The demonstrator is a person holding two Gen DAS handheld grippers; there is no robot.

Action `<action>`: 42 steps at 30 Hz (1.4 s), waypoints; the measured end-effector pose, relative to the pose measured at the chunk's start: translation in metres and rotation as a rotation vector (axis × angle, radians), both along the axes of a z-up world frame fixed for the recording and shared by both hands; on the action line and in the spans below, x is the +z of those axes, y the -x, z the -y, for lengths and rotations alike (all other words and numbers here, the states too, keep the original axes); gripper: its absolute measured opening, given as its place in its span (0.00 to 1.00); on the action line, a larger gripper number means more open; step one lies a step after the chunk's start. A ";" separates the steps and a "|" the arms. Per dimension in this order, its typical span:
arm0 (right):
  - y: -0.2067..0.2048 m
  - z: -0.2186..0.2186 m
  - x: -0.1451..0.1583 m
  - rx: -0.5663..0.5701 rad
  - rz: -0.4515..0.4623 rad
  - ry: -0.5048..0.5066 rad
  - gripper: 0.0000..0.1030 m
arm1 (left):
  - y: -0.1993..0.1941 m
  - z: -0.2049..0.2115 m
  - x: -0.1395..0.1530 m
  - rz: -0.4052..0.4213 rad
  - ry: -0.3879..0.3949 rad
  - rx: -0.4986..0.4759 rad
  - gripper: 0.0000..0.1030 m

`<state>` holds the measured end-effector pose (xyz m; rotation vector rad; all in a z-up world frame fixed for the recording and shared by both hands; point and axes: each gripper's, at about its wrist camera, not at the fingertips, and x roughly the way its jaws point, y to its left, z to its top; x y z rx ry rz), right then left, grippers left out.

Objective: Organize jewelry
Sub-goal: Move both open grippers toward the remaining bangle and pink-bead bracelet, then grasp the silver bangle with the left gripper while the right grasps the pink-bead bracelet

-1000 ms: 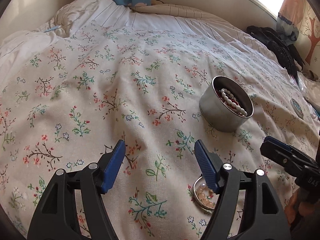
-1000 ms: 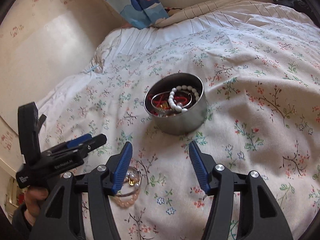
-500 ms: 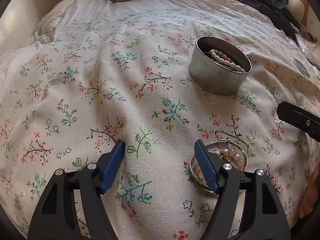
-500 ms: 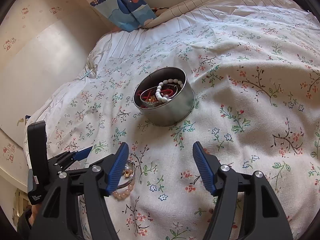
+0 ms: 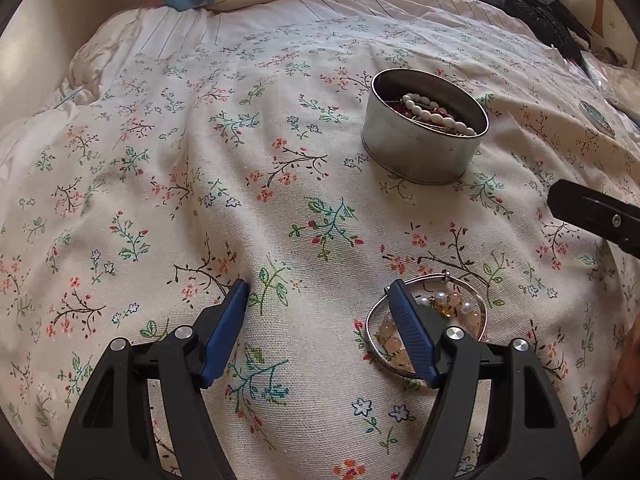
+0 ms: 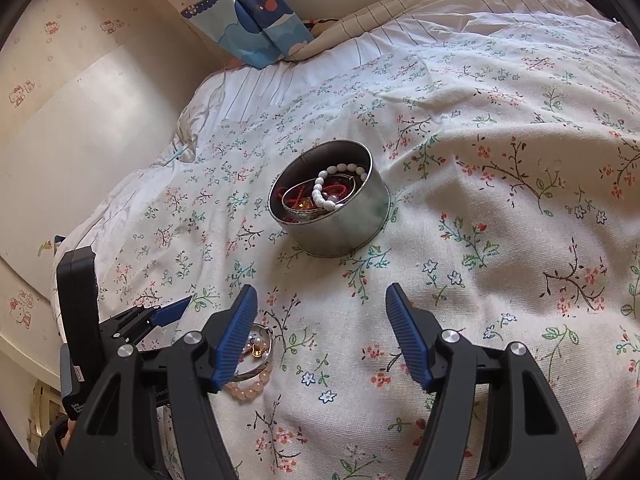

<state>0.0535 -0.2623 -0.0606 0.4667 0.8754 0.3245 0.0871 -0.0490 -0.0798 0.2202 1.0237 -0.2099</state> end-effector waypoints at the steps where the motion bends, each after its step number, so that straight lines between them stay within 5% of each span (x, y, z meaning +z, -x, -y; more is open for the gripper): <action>1: 0.000 0.000 0.000 -0.001 0.000 0.000 0.64 | 0.001 0.002 0.000 0.002 -0.010 -0.005 0.66; 6: 0.000 0.001 0.000 -0.002 0.001 0.000 0.64 | 0.000 0.003 -0.003 0.002 -0.058 0.013 0.67; 10: 0.000 -0.002 0.001 0.000 0.003 0.035 0.64 | -0.011 -0.025 -0.002 0.017 -0.071 0.173 0.67; 14: -0.001 -0.024 0.003 0.060 0.014 0.155 0.64 | -0.020 -0.055 -0.003 -0.020 0.036 0.260 0.67; 23: -0.007 -0.109 -0.006 0.303 0.096 0.462 0.64 | -0.017 -0.053 0.000 0.011 0.017 0.257 0.67; 27: -0.011 -0.123 -0.026 0.340 0.037 0.608 0.38 | -0.016 -0.050 0.005 0.042 0.009 0.254 0.67; 29: -0.014 -0.107 -0.026 0.257 0.012 0.636 0.36 | -0.014 -0.047 0.008 0.068 0.001 0.240 0.67; 34: -0.018 -0.046 -0.024 0.074 -0.061 0.505 0.32 | -0.010 -0.036 0.013 0.118 -0.014 0.178 0.67; 41: -0.026 -0.055 -0.027 0.123 -0.059 0.505 0.32 | -0.016 -0.016 0.004 0.095 -0.025 0.093 0.67; 42: -0.026 -0.055 -0.027 0.132 -0.059 0.490 0.26 | -0.017 -0.014 0.002 0.081 -0.017 0.076 0.55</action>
